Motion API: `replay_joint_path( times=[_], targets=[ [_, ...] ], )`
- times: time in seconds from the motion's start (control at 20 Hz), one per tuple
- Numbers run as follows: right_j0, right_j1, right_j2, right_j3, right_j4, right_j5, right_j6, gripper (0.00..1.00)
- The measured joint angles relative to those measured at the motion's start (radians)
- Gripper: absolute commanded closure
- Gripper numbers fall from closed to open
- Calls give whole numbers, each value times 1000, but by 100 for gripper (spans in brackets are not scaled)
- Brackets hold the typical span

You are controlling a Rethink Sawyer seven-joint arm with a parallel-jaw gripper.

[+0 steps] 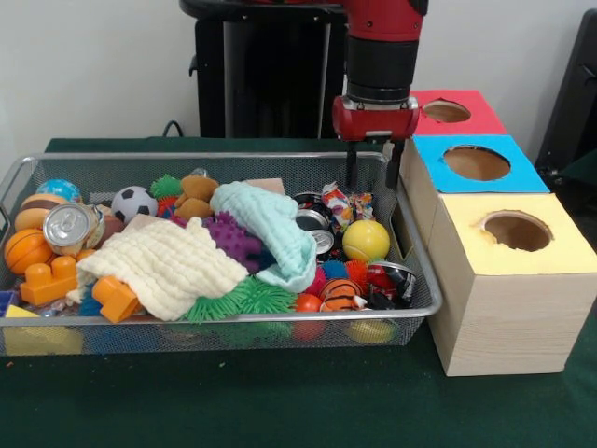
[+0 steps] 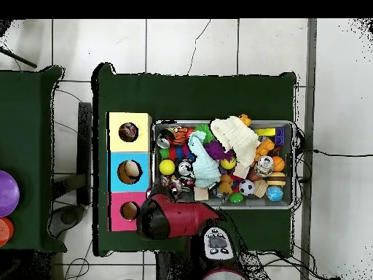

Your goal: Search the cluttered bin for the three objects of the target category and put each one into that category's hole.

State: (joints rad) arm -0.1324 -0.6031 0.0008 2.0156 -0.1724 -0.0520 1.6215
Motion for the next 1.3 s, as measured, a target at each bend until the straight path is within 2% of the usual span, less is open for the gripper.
replay_joint_path(
  times=[0.45, 0.75, 1.3],
  targets=[
    [-4, 95, -24, 0, 23, -106, 0, 0],
    [-12, 132, -24, 0, 23, -112, 0, 0],
    [-16, 205, -37, -4, 32, -184, 0, 0]
  ],
)
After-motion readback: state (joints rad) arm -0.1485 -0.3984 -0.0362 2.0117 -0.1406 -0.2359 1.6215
